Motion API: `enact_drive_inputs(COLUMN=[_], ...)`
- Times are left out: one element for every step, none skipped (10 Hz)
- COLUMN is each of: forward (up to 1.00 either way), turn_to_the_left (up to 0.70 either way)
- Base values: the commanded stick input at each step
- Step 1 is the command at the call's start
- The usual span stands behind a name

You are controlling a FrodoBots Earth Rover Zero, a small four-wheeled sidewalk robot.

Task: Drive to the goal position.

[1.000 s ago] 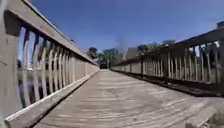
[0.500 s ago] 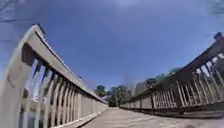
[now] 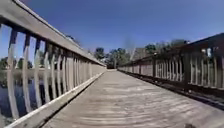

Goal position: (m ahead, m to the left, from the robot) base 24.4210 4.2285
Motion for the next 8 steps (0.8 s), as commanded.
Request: enact_drive_inputs(forward=[0.70, 0.70, 0.70, 0.70, 0.70, 0.70, 0.70, 0.70], turn_to_the_left=[0.00, 0.00, 0.00, -0.09, -0.31, -0.13, 0.00, 0.00])
